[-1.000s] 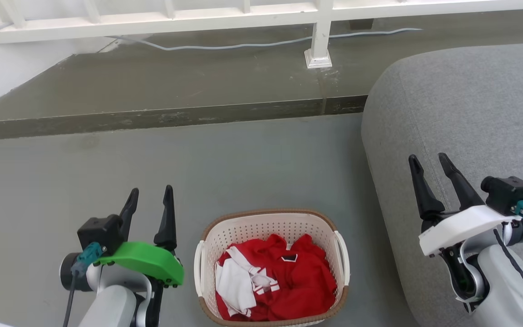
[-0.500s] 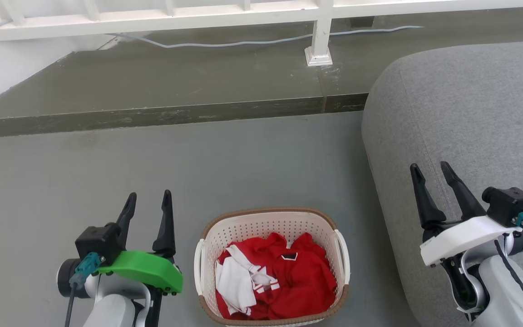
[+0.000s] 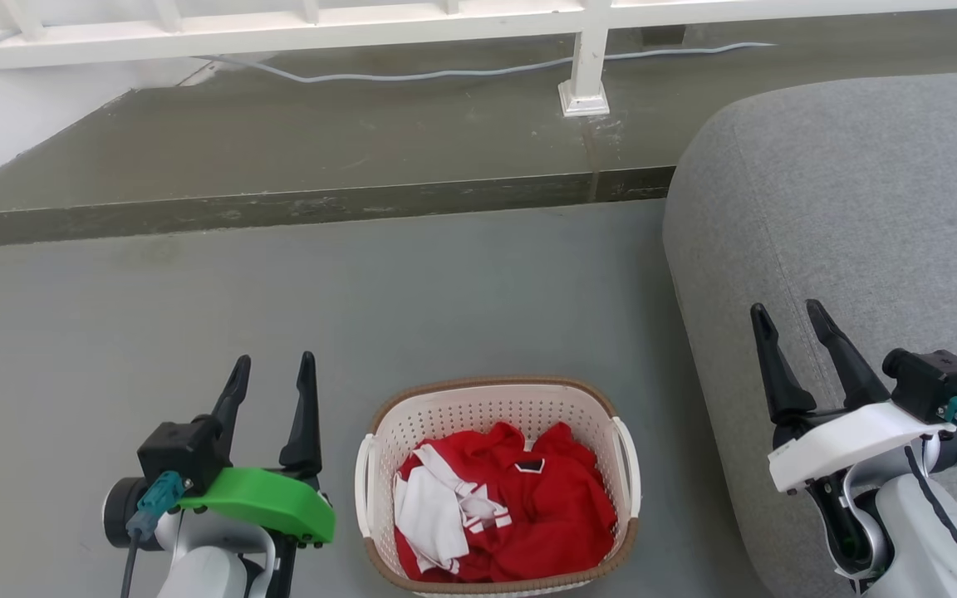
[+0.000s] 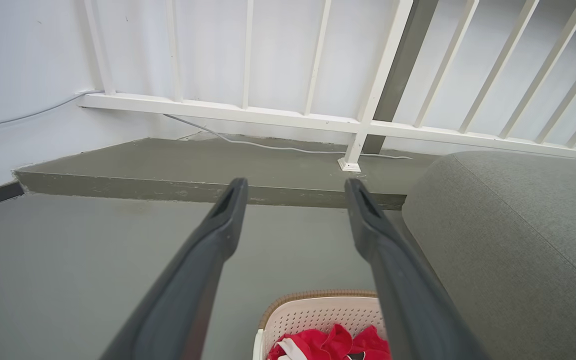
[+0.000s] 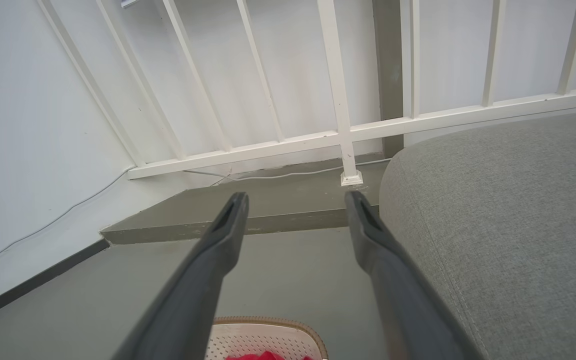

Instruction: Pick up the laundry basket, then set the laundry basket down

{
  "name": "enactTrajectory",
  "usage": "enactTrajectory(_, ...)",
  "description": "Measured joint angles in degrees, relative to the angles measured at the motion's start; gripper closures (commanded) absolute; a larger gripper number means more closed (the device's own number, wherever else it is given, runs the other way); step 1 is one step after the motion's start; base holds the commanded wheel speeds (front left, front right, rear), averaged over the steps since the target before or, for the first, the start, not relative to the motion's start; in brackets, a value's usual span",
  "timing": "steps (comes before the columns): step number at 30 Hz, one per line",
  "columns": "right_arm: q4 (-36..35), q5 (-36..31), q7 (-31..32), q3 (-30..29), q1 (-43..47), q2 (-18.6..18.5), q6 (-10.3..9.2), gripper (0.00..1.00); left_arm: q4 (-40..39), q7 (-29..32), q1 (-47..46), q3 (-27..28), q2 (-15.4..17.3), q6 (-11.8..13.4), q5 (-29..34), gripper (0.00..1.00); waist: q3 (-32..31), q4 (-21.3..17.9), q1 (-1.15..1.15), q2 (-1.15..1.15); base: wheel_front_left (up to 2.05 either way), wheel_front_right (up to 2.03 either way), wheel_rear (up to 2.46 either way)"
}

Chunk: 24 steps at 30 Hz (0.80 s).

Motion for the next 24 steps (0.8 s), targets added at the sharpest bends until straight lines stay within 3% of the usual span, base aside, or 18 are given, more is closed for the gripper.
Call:
enactTrajectory(18, 0.0, -2.1, 0.0, -2.0, 0.5, 1.6, 1.48, 0.0, -0.3, 0.0, 0.8, 1.4, -0.8, -1.7, 1.0, 0.0, 0.1, -0.4, 0.0, 0.0, 0.0, 0.0, 0.0)
enactTrajectory(19, 0.2, -2.2, 0.0, -2.0, 0.6, 1.7, 1.45, 1.0, -0.1, 0.0, 0.8, 1.4, -0.8, -1.9, 1.0, 1.0, 0.1, -0.4, 0.0, 0.0, 0.0, 0.0, 0.0)
enactTrajectory(24, 2.3, -2.1, 0.3, -1.7, 2.7, 2.8, 1.45, 1.0, 1.9, 0.3, 2.4, 1.1, -1.1, -1.9, 0.7, 1.0, 0.1, -0.4, 0.0, 0.0, 0.0, 0.0, 0.0)
